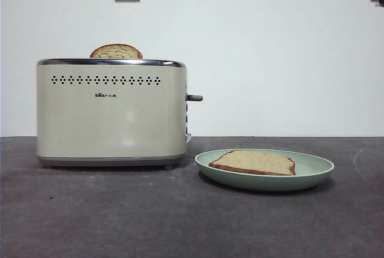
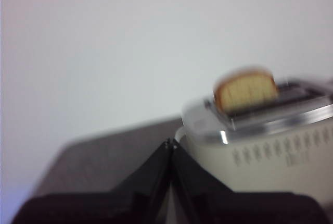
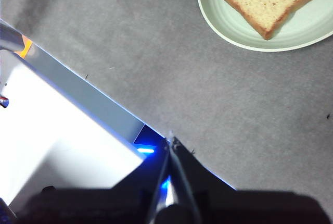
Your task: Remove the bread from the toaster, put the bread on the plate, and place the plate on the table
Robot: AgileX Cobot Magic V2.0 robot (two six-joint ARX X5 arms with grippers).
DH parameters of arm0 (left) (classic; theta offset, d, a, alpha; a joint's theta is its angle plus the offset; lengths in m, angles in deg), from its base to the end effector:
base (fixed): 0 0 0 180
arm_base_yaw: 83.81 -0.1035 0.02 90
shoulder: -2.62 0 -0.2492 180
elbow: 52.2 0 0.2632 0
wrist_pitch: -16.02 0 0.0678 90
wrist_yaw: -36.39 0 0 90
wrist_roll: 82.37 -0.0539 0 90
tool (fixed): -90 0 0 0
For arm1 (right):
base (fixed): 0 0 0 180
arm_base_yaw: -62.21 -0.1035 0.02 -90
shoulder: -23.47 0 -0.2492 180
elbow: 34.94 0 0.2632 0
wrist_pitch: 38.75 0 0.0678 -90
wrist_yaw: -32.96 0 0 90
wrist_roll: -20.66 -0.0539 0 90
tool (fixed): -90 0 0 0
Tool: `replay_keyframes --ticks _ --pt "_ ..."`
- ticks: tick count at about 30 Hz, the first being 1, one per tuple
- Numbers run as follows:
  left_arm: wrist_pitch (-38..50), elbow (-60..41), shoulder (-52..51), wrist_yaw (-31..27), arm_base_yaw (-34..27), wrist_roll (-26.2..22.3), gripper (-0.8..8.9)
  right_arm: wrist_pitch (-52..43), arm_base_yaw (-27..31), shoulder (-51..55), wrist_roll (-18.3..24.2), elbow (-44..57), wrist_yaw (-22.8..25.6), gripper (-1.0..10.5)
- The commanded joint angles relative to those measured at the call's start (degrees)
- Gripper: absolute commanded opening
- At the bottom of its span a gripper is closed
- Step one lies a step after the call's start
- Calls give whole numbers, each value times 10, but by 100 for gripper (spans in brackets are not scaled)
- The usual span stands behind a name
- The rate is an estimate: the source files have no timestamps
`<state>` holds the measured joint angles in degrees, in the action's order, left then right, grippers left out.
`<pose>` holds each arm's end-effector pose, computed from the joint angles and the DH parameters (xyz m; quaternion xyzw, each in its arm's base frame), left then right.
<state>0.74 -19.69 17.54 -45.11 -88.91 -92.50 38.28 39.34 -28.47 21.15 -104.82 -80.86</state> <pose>0.1512 0.0055 0.2521 0.0906 -0.0226 -0.0278 0.9952 0.1546 0.0888 0.2803 0.0007 0.4916 0.3468 0.7988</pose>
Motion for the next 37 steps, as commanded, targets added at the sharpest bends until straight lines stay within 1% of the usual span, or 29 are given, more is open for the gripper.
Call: replay_keyframes --ticks 1,3,6,10,12,16,18,22,37 --pt "8 -62 -29 1 -2 30 -3 -1 -1 0 4 0 1 2" --pt "9 -100 -49 -2 -2 37 -3 -1 -1 0 4 0 1 2" --pt "10 -141 -72 -23 -3 45 -3 -1 -1 0 4 0 2 1" --pt "8 -178 -99 -26 -3 49 -3 -1 -1 0 4 0 2 2" --pt "0 -191 -115 -27 -3 61 -3 -1 -1 0 4 0 1 1" --pt "-71 -192 -149 -27 -3 70 -3 -1 -1 0 4 0 1 2" --pt "-80 -192 -148 -25 -3 70 -3 -1 -1 0 4 0 2 2" --pt "-78 -192 -148 -21 -3 97 -3 -1 -1 0 4 0 1 2" --pt "-78 -192 -148 -24 -3 97 -3 -1 -1 0 4 0 2 2"
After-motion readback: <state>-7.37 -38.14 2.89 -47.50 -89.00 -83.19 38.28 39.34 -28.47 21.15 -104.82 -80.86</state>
